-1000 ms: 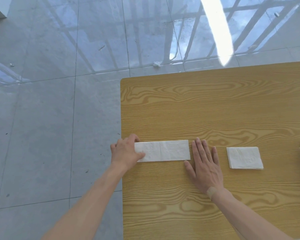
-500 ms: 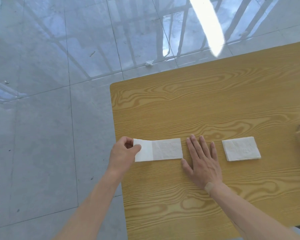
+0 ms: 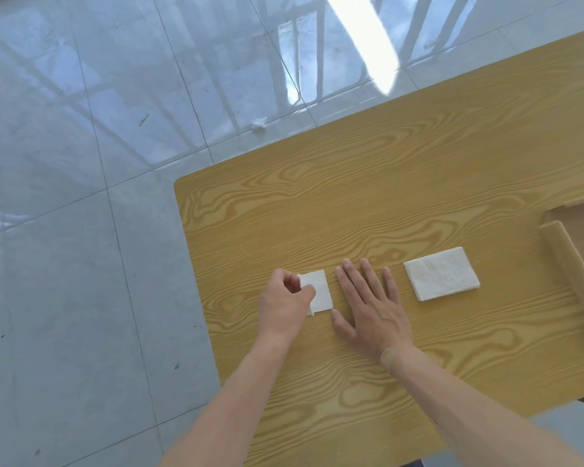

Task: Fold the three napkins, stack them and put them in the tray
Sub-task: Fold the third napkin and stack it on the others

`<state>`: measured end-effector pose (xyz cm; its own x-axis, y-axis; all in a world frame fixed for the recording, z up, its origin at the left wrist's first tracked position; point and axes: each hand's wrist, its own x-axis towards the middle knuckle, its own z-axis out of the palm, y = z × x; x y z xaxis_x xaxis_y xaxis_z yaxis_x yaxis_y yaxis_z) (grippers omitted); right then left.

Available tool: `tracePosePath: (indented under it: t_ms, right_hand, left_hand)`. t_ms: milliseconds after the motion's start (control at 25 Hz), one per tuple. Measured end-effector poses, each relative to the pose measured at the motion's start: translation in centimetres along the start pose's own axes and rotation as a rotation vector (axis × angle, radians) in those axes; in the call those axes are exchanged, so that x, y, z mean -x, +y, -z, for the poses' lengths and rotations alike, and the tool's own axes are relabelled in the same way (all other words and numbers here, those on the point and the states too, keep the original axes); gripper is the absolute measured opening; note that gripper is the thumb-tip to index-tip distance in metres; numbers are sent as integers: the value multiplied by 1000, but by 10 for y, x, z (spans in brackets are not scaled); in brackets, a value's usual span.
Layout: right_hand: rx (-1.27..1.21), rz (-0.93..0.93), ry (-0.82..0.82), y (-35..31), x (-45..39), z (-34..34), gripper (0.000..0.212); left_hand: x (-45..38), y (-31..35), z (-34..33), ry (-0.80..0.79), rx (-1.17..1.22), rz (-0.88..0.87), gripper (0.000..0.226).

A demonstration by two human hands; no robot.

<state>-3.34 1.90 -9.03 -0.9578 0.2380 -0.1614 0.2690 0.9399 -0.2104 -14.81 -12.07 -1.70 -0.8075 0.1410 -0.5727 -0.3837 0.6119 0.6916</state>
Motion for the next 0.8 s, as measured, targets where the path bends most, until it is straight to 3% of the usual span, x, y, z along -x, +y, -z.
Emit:
tracePosePath:
  t_ms: [360, 520, 640, 720, 800]
  right_hand:
    - [-17, 5, -4, 0, 0, -1, 79]
    - [-17, 1, -14, 1, -1, 0, 80]
    - [-12, -1, 6, -1, -1, 0, 81]
    - [-25, 7, 35, 2, 1, 1, 83]
    - [-34, 80, 63, 1, 2, 3, 84]
  left_hand:
    - [-6, 0, -16, -82, -150, -34, 21]
    - [-3, -7, -4, -156, -86, -101, 14]
    - [1, -23, 18, -25, -293, -352, 8]
    - [3, -43, 32, 128, -603, -623, 18]
    - [6, -64, 37, 147, -808, -743, 38]
